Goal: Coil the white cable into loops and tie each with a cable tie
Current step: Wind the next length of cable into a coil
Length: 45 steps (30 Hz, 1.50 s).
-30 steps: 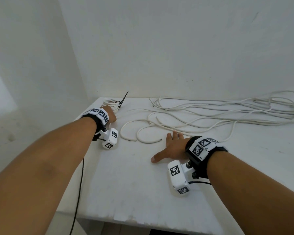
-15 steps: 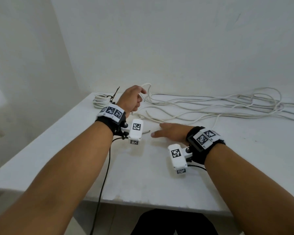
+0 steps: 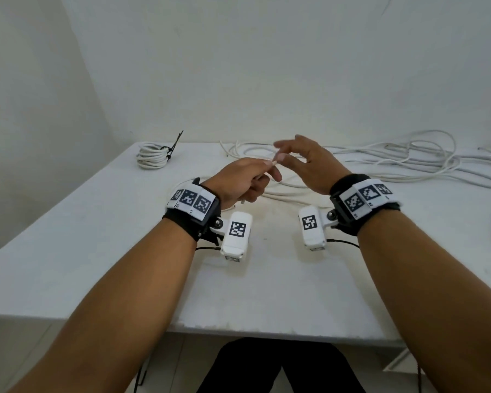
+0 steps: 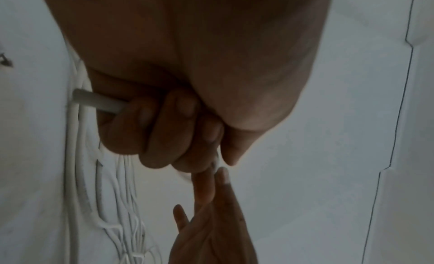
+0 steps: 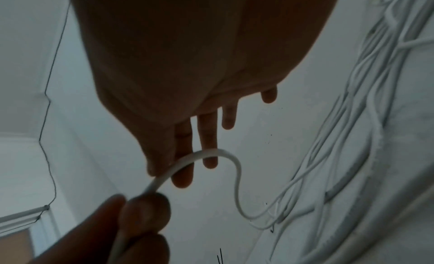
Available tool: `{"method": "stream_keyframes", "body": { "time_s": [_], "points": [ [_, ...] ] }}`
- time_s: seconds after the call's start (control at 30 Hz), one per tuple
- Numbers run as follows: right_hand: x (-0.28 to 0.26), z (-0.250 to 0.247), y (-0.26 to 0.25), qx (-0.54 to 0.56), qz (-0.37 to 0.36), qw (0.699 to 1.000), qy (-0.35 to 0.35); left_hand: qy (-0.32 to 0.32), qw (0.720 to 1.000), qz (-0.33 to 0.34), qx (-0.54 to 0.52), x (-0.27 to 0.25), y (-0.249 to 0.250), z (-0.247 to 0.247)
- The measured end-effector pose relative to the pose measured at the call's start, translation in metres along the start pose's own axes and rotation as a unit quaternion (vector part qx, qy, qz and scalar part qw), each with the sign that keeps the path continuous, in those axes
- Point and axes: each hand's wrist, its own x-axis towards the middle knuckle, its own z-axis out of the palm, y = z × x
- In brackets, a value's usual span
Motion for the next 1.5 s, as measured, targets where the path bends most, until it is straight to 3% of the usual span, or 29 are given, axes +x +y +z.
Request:
{"method": "stream_keyframes", "body": {
  "time_s": [0.23,0.33,0.43,0.53,0.63,0.7,0.8,0.97,1.13,1.23,1.33,1.5],
  "points": [
    [-0.008,-0.006,0.004,0.089,-0.006,0.990,0.106,-0.001,0.999,-0.009,-0.050,-0.004,-0.008,-0.003],
    [-0.009,-0.004,0.003,0.089,-0.029,0.983,0.160,-0.034,0.992,-0.022,-0.123,-0.005,-0.008,0.000],
    [-0.009,-0.004,0.003,0.172,-0.026,0.970,0.169,-0.091,0.961,0.002,-0.262,-0.009,-0.001,0.001],
    [-0.011,-0.003,0.006,0.275,-0.015,0.953,0.127,-0.130,0.907,0.063,-0.395,-0.012,0.004,-0.003],
    [-0.012,0.001,0.007,0.336,0.001,0.933,0.133,-0.142,0.876,0.120,-0.446,-0.013,0.007,-0.006],
    [-0.013,0.004,0.006,0.321,0.010,0.935,0.149,-0.126,0.869,0.136,-0.459,-0.014,0.009,-0.005],
    [-0.014,0.011,0.000,0.190,0.027,0.974,0.123,-0.050,0.867,0.155,-0.470,-0.011,0.009,-0.003],
    [-0.017,0.023,-0.016,0.048,0.014,0.998,-0.024,0.144,0.899,0.163,-0.381,0.001,-0.004,0.006],
    [-0.022,0.023,-0.024,-0.056,-0.001,0.989,-0.137,0.214,0.951,0.161,-0.152,0.006,-0.021,0.008],
    [-0.027,0.022,-0.025,-0.093,-0.016,0.985,-0.144,0.172,0.973,0.138,0.062,0.006,-0.023,0.009],
    [-0.031,0.014,-0.021,-0.032,-0.005,0.997,-0.068,0.104,0.961,0.088,0.242,0.002,-0.018,0.007],
    [-0.032,-0.001,-0.014,0.071,-0.016,0.996,0.044,0.000,0.993,0.011,0.118,-0.006,-0.013,0.009]
  ]
}}
